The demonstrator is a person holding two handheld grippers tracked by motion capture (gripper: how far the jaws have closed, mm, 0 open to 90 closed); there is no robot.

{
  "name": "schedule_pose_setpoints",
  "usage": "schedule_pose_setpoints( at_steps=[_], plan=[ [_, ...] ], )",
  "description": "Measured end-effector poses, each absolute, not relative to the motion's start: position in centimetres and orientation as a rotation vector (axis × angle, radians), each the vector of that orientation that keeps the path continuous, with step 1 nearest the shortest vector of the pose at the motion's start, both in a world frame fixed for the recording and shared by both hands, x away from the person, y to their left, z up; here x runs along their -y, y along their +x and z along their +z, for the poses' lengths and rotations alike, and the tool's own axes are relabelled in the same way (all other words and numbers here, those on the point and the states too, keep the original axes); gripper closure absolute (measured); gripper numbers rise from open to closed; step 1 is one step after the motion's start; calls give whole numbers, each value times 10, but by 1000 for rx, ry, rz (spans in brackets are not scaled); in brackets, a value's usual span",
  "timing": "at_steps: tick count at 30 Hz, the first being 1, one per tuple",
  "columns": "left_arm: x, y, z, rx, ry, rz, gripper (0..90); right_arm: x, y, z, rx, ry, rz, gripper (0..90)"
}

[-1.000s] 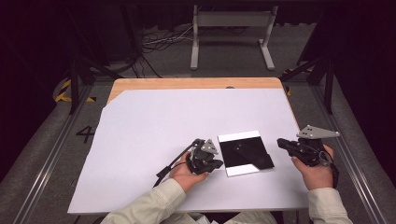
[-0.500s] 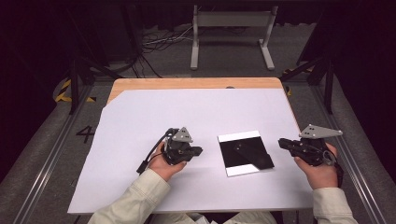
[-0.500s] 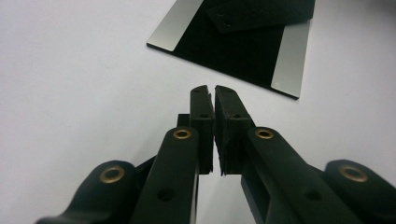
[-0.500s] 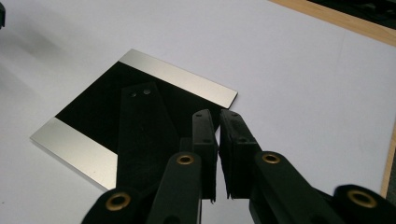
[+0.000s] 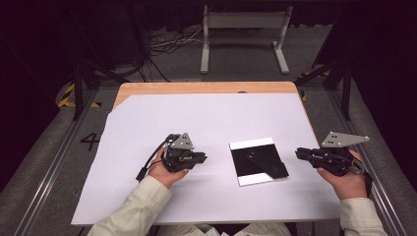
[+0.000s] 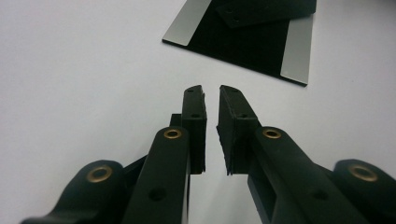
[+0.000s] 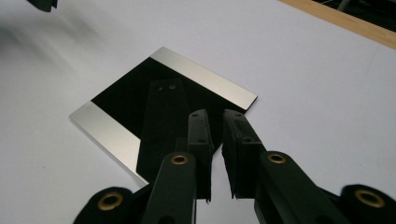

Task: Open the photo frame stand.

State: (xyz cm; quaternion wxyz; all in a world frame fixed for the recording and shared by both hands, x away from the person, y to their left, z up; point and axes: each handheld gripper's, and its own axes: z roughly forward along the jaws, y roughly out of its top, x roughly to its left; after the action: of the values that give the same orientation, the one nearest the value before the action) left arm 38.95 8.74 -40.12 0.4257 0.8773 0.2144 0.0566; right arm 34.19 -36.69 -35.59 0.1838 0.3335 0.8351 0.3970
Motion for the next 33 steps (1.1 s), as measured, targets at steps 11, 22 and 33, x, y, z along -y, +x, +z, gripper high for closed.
schedule_pose_setpoints(
  at_steps=[11, 22, 33],
  plan=[
    [-96, 393, -403, -550, 2195, 151, 792, 361, 342, -359, -2461, 852, 1113, 797],
    [-96, 395, -406, -559, 2201, 152, 770, 359, 341, -362, -2542, 805, 1099, 789],
    [-94, 395, -407, -557, 2208, 150, 761, 354, 344, -370, -2609, 807, 1020, 770]
  ],
)
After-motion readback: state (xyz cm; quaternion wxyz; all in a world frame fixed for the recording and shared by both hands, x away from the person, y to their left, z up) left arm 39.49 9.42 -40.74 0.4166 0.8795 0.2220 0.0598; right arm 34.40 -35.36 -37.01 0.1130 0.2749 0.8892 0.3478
